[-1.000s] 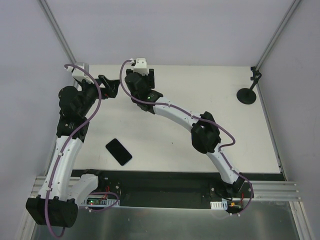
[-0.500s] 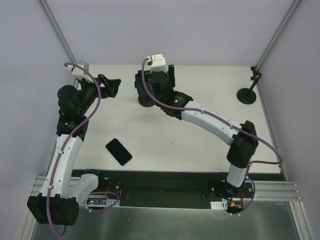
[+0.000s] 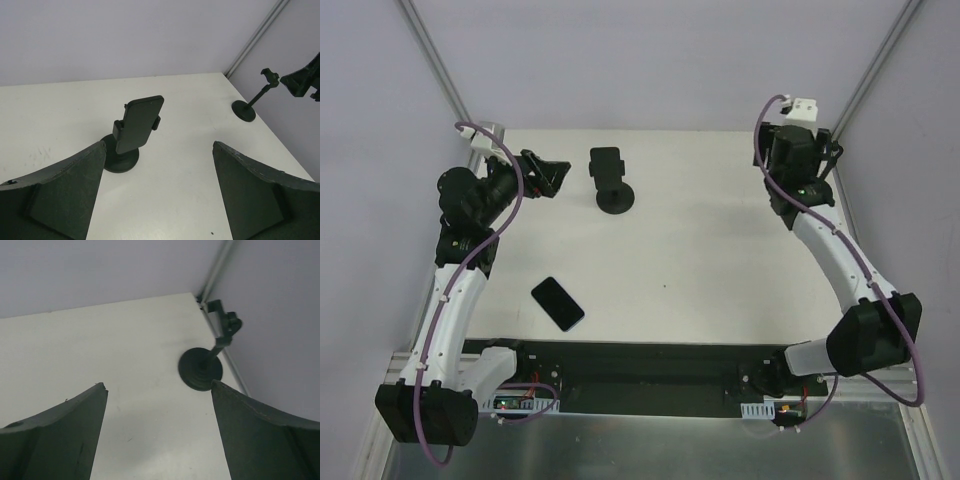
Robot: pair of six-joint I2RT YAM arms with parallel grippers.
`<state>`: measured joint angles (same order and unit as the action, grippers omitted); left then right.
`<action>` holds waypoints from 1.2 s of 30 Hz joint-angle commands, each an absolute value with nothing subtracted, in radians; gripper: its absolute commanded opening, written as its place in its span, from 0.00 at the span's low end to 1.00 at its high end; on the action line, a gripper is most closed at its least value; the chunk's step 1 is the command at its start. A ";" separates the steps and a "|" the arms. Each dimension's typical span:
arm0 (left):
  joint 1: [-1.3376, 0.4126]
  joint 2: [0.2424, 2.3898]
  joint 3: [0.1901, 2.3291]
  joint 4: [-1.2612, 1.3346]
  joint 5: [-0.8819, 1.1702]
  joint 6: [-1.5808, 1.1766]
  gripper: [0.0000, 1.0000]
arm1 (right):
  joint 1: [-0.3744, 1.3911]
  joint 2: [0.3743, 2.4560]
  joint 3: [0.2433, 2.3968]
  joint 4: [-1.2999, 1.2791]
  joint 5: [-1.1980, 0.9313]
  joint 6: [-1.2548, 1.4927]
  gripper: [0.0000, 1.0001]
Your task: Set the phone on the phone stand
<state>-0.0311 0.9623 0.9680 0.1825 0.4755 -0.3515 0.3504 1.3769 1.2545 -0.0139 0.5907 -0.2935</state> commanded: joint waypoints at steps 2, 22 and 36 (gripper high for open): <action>-0.023 0.960 0.997 0.253 0.537 -0.396 0.86 | 0.140 1.480 1.390 -0.087 0.534 -0.232 0.83; 0.035 0.988 0.983 0.308 0.588 -0.485 0.85 | -0.239 1.735 1.451 -0.005 0.109 0.324 0.84; 0.046 1.009 0.983 0.308 0.597 -0.485 0.84 | -0.282 1.884 1.589 0.014 -0.033 0.278 0.44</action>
<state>0.0345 1.0058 0.9676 0.2569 0.5724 -0.4675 -0.2714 1.8656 1.5299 -0.0299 0.0360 0.2848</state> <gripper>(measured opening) 0.843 0.497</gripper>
